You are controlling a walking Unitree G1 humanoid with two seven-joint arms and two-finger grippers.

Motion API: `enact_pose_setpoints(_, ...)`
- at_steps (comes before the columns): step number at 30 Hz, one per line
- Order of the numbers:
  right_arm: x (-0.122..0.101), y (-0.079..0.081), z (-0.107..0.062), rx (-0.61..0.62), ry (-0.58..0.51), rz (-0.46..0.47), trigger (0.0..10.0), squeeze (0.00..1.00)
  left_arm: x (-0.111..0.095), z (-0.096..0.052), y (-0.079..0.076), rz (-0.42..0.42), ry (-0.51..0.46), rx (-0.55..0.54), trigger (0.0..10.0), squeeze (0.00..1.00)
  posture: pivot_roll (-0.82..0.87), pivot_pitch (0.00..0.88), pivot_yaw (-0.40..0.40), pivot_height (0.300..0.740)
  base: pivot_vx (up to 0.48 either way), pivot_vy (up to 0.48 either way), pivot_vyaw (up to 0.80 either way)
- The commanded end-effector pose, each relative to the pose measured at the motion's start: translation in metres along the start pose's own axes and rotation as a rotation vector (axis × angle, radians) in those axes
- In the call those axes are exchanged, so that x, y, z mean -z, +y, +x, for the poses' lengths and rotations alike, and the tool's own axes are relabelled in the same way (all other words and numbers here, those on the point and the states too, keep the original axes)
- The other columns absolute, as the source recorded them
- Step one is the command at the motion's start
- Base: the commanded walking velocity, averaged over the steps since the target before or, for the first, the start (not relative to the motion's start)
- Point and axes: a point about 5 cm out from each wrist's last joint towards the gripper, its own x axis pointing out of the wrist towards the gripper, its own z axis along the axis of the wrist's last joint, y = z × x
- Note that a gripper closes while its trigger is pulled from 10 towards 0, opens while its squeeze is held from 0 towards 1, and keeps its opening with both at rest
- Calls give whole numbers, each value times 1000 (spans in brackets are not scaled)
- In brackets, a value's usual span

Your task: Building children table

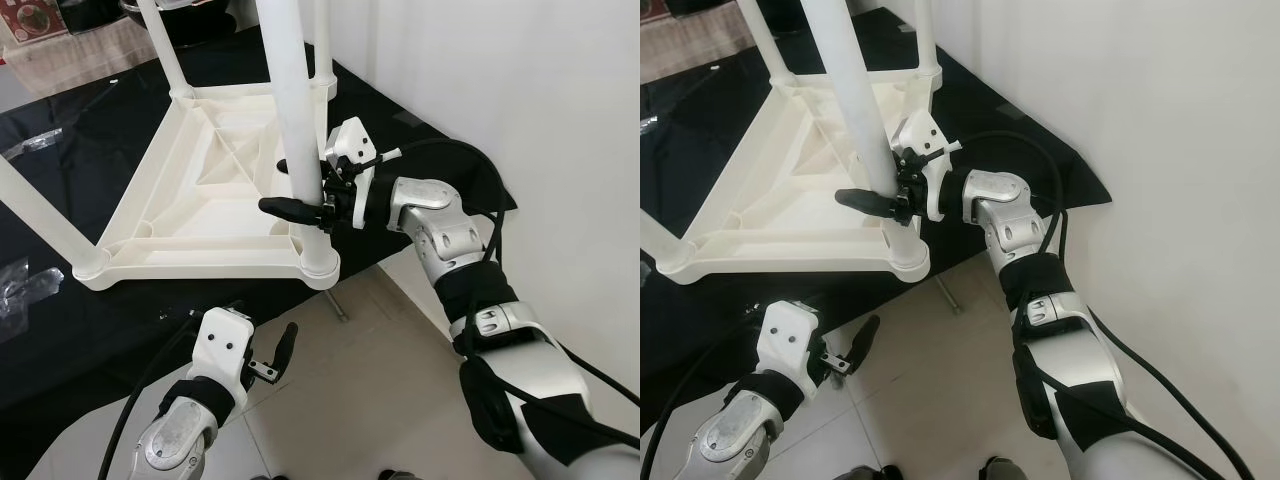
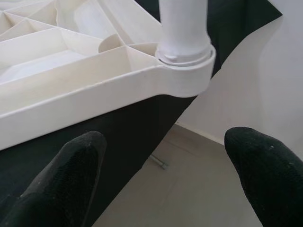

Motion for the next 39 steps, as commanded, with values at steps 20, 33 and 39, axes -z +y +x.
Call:
enact_pose_setpoints(20,32,54,15,787,71,-9,0,0,10,23,5,18,18,-18,10000,0,34,108,-8,740,0,0,0)
enact_pose_setpoints(33,26,41,11,776,80,-7,10000,102,12,30,8,13,1,-50,10000,0,37,108,-31,740,0,0,0)
enact_pose_setpoints(39,17,27,-4,635,-23,60,10000,1000,9,26,4,10,-6,-44,10000,0,44,147,-36,740,0,0,0)
